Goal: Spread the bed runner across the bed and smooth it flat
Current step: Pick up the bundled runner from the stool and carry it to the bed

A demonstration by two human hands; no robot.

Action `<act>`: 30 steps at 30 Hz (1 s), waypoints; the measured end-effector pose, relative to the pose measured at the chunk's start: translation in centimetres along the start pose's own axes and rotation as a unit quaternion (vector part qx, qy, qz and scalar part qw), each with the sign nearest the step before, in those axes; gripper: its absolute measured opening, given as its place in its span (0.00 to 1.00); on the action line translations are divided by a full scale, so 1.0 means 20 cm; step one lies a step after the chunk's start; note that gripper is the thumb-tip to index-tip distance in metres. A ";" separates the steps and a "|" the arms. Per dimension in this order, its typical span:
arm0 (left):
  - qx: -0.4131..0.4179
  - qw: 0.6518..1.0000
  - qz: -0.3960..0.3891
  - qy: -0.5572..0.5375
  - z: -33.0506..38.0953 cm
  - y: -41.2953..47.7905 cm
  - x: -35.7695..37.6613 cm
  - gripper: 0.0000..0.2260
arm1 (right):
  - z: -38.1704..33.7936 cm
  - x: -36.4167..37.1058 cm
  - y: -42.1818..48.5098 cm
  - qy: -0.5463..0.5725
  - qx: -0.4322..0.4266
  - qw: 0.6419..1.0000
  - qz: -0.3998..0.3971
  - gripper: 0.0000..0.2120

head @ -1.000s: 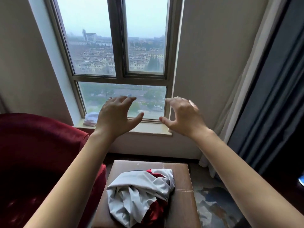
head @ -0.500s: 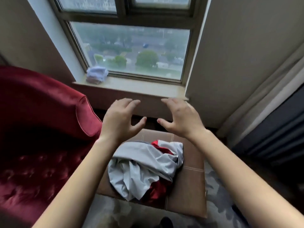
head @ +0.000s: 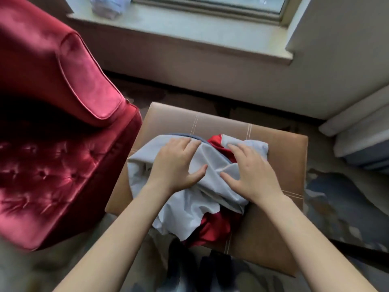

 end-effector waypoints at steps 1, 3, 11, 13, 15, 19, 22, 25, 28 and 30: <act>0.001 1.000 -0.004 0.000 -0.03 -0.01 0.07 0.27 | 0.03 0.07 0.00 0.002 0.007 1.000 -0.004 0.35; 0.000 1.000 -0.011 0.006 -0.08 -0.02 0.19 0.28 | 0.06 0.18 0.01 0.005 0.012 1.000 -0.005 0.35; 0.011 0.973 -0.199 0.119 -0.29 -0.12 0.64 0.51 | 0.25 0.57 0.00 -0.080 0.024 0.976 -0.203 0.67; 0.012 0.962 -0.238 0.135 -0.38 -0.16 0.74 0.59 | 0.29 0.64 0.02 -0.105 0.026 0.969 -0.224 0.71; 0.010 0.961 -0.244 0.132 -0.44 -0.18 0.82 0.65 | 0.31 0.71 0.05 -0.123 0.024 0.964 -0.233 0.72; -0.017 0.967 -0.226 0.116 -0.47 -0.17 0.98 0.66 | 0.30 0.85 0.10 -0.140 0.012 0.956 -0.257 0.73; -0.028 0.967 -0.230 0.103 -0.50 -0.15 1.08 0.61 | 0.31 0.94 0.14 -0.138 0.012 0.951 -0.277 0.71; -0.019 0.965 -0.239 0.105 -0.52 -0.14 1.13 0.55 | 0.34 1.00 0.16 -0.127 0.000 0.950 -0.285 0.68; -0.006 0.972 -0.210 0.105 -0.51 -0.13 1.13 0.49 | 0.37 1.02 0.17 -0.103 -0.010 0.960 -0.260 0.65; -0.007 0.978 -0.188 0.091 -0.51 -0.12 1.12 0.45 | 0.37 1.03 0.18 -0.087 -0.024 0.966 -0.243 0.62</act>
Point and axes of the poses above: each hand's wrist, its own y-axis towards the middle knuckle, its own x-axis out of the palm, z = x × y, the point moved 4 cm from there along y, towards the middle knuckle, and after that the axes turned 7 degrees about z, right-handed, at the moved point
